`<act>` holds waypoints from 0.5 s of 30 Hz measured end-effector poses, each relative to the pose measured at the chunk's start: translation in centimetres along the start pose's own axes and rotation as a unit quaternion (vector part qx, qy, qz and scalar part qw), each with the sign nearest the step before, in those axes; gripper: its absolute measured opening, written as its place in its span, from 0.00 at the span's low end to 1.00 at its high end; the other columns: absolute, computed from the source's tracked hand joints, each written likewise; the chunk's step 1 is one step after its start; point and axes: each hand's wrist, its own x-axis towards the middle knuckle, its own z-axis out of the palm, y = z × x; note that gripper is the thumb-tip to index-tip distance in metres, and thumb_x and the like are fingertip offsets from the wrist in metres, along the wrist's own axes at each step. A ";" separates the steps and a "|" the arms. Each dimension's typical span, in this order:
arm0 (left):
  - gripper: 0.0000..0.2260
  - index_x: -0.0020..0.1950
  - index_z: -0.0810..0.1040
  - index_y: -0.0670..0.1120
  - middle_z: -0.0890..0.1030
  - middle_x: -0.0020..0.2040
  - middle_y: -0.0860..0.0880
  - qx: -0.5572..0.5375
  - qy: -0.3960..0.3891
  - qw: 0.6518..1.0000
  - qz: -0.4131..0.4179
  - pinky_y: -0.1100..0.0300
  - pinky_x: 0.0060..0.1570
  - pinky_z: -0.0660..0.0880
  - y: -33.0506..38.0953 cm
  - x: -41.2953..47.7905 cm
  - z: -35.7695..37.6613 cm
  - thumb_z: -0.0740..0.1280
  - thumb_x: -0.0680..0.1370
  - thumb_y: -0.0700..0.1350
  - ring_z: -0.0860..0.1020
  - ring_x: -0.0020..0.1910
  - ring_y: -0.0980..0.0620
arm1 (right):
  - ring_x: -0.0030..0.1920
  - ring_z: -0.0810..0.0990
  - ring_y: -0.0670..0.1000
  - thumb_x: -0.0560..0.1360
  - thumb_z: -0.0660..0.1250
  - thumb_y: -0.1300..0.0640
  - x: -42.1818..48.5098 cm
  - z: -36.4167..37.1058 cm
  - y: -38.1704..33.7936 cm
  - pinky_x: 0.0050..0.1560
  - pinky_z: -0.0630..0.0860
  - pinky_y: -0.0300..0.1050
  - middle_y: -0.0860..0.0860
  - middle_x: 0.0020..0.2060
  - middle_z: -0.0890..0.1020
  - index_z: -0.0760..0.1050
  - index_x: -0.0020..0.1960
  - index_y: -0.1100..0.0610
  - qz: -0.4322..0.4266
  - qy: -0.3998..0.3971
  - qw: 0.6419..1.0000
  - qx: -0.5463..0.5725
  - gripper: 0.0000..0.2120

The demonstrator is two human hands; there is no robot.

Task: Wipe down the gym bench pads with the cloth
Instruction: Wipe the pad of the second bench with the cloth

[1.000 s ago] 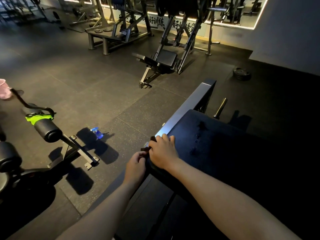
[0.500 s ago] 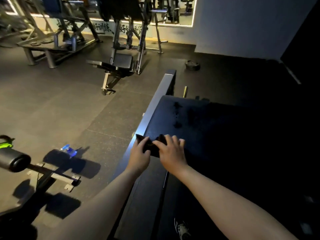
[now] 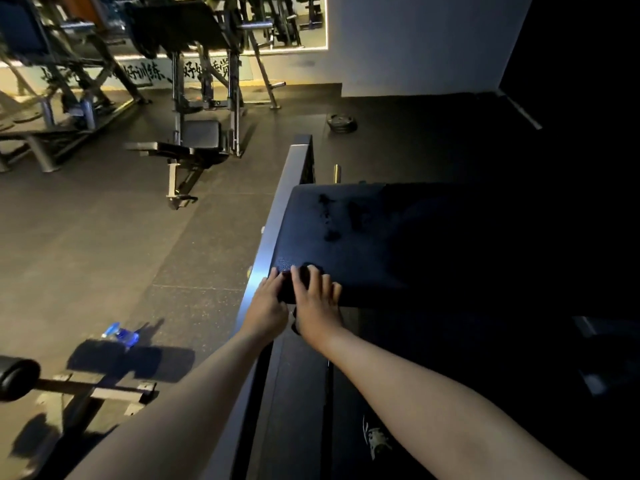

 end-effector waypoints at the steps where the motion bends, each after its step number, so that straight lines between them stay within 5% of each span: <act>1: 0.34 0.79 0.65 0.47 0.61 0.80 0.42 0.006 -0.001 1.000 -0.001 0.49 0.78 0.56 0.0 -0.1 0.2 0.58 0.73 0.30 0.56 0.80 0.44 | 0.61 0.66 0.60 0.67 0.72 0.60 0.1 0.3 -0.2 0.60 0.64 0.57 0.58 0.69 0.64 0.57 0.77 0.51 0.008 0.016 1.000 -0.009 0.42; 7: 0.37 0.82 0.54 0.50 0.49 0.83 0.50 0.075 0.021 0.997 -0.016 0.50 0.77 0.56 1.3 -1.6 1.3 0.61 0.75 0.33 0.47 0.82 0.47 | 0.65 0.62 0.59 0.73 0.68 0.60 -1.3 -1.6 4.6 0.66 0.56 0.59 0.55 0.71 0.60 0.51 0.79 0.47 -0.025 -0.010 0.999 -0.038 0.41; 15: 0.36 0.82 0.52 0.48 0.49 0.83 0.47 0.140 0.019 0.989 -0.036 0.47 0.77 0.55 2.4 -1.6 1.2 0.63 0.76 0.39 0.48 0.81 0.45 | 0.54 0.70 0.56 0.63 0.77 0.61 -5.3 -3.4 13.0 0.54 0.61 0.54 0.54 0.61 0.69 0.68 0.73 0.49 0.085 0.092 0.986 -0.114 0.40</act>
